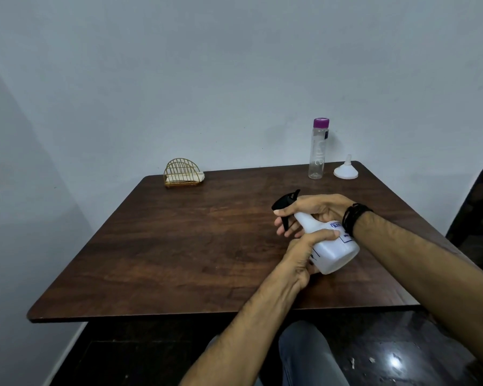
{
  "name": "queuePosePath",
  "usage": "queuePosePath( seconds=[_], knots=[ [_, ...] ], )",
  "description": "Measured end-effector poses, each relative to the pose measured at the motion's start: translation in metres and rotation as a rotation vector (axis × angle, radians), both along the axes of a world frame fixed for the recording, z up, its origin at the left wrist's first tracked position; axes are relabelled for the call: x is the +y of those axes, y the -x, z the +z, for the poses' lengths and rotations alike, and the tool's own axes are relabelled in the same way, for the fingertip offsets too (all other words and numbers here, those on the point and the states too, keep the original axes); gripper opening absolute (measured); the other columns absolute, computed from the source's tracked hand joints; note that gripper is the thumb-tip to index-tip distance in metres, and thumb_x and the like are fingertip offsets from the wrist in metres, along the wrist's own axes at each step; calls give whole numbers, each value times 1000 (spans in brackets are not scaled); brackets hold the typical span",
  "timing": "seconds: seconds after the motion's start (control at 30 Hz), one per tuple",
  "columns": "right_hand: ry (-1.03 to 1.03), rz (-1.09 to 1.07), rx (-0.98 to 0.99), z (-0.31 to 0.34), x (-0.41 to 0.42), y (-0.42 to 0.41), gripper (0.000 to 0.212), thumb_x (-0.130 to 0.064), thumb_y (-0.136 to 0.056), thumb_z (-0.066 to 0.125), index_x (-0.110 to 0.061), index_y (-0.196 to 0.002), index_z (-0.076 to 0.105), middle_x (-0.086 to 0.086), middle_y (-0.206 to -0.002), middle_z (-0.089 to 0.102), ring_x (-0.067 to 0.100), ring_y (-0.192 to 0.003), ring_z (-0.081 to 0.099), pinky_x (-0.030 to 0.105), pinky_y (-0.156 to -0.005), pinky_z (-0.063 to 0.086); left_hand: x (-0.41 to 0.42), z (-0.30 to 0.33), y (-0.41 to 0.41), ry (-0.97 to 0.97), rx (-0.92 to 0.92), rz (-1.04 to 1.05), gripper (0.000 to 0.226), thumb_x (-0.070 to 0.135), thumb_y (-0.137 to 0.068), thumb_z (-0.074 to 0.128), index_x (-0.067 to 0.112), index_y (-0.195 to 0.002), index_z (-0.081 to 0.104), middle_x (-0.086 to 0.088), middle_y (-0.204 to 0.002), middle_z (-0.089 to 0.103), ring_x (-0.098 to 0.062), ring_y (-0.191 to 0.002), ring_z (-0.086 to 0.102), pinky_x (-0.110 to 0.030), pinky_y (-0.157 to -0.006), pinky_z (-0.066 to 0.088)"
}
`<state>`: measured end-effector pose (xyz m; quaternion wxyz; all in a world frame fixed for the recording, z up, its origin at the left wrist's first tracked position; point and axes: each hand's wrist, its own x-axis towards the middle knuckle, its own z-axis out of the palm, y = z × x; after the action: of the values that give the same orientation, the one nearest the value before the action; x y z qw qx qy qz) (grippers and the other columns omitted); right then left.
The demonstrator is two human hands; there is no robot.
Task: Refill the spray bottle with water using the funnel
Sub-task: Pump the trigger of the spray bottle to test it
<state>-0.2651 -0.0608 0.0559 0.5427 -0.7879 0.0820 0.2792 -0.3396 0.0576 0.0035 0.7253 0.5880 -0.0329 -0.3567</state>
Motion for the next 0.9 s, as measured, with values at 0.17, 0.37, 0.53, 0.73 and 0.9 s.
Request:
queuePosePath(
  seconds=[0.17,0.37,0.53,0.73,0.9],
  knots=[
    [1,-38,4,-3,0,-4,39,-35,-94,65,0,-112,64,15,-97,75,21,-81,72,32,-69,60,-2,2,0,17,32,34,70,26,-44,92,7,-108,75,-15,-106,77,-32,-105,72,-47,-92,56],
    [89,-142,-4,-3,4,-3,33,-40,-93,68,-10,-82,57,3,-63,61,14,-55,55,27,-56,52,-1,-1,-1,1,43,25,72,26,-43,92,2,-109,74,-16,-105,77,-35,-106,72,-48,-89,58],
    [26,-41,-65,-2,5,-4,38,-37,-95,64,-1,-108,65,14,-96,75,19,-78,68,28,-71,57,2,0,-3,-7,6,1,63,27,-52,91,5,-108,75,-15,-107,77,-26,-91,72,-40,-81,58],
    [-204,-42,-282,15,6,-3,49,-43,-96,59,-1,-121,64,19,-114,72,22,-84,70,33,-79,56,7,6,-15,-43,-122,93,75,26,-52,97,8,-118,65,-11,-103,78,-27,-93,75,-39,-80,62],
    [-499,-262,-687,38,11,-2,36,-42,-97,56,-9,-111,65,15,-104,73,20,-60,65,25,-53,52,19,13,-37,-37,-348,250,105,28,-39,102,21,-130,51,-1,-120,67,-18,-108,66,-39,-94,58]
  ],
)
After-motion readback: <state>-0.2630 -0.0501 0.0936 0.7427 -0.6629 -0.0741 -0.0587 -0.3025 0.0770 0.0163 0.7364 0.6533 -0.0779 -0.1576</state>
